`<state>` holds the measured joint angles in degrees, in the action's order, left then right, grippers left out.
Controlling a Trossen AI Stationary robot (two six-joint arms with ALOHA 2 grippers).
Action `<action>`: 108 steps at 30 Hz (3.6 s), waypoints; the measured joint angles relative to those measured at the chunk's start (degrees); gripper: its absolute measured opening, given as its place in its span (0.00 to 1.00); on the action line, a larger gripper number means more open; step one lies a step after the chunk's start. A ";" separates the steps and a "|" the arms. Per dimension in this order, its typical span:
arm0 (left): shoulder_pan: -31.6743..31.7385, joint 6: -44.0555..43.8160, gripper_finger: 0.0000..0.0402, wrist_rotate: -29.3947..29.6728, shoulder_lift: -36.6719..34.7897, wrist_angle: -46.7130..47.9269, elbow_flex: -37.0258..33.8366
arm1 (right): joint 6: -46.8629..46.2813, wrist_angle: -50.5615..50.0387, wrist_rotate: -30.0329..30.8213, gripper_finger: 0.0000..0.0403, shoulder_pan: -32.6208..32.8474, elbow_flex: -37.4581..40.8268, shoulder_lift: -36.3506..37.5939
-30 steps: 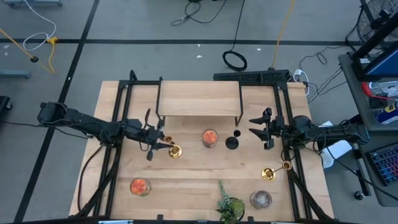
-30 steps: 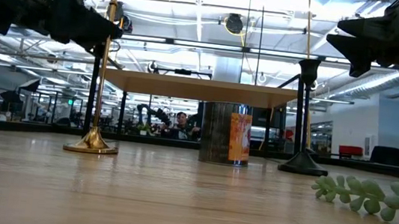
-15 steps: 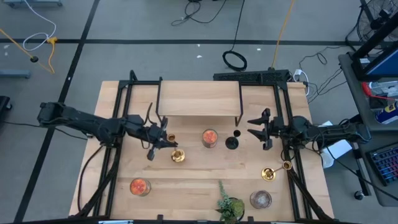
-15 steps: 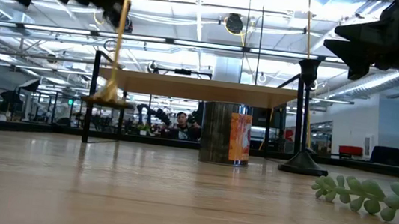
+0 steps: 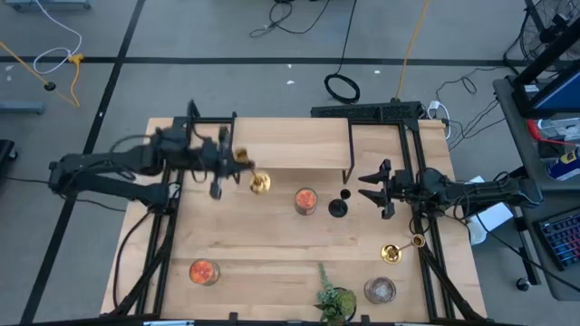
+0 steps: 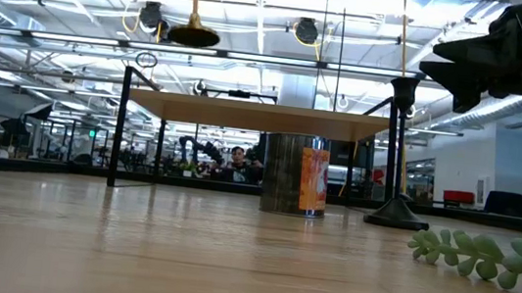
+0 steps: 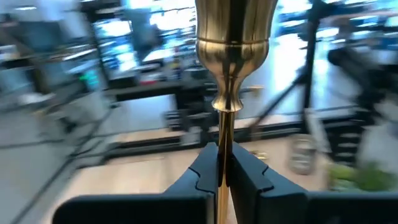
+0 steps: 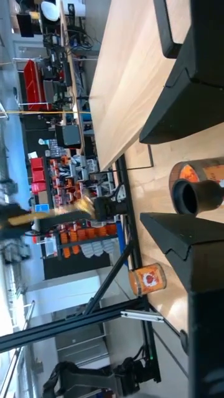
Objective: Pick & Place candle stick holders
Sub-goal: Put the left gold candle holder on the shelf, then put the black candle holder on the shelf aligned with the other gold candle holder
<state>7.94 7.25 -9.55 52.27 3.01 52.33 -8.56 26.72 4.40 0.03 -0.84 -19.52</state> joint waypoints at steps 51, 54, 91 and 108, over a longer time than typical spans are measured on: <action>45.49 -1.75 0.07 -19.61 18.77 -7.25 3.35 | -4.28 5.88 0.02 0.47 0.04 0.01 -5.21; 45.49 -1.76 0.08 -19.61 18.77 -7.18 3.35 | -4.28 5.88 0.02 0.47 0.04 0.01 -5.21; 40.75 2.46 0.38 -23.28 -3.18 18.34 3.26 | 0.58 6.09 -0.02 0.46 0.09 0.01 -5.69; 15.57 8.92 0.38 -35.80 -5.00 14.32 -8.88 | -1.36 5.83 -3.37 0.46 0.09 -2.38 -19.63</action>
<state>23.51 16.17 -45.36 47.28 17.33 43.45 -9.91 32.55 1.04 0.12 -3.22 -39.15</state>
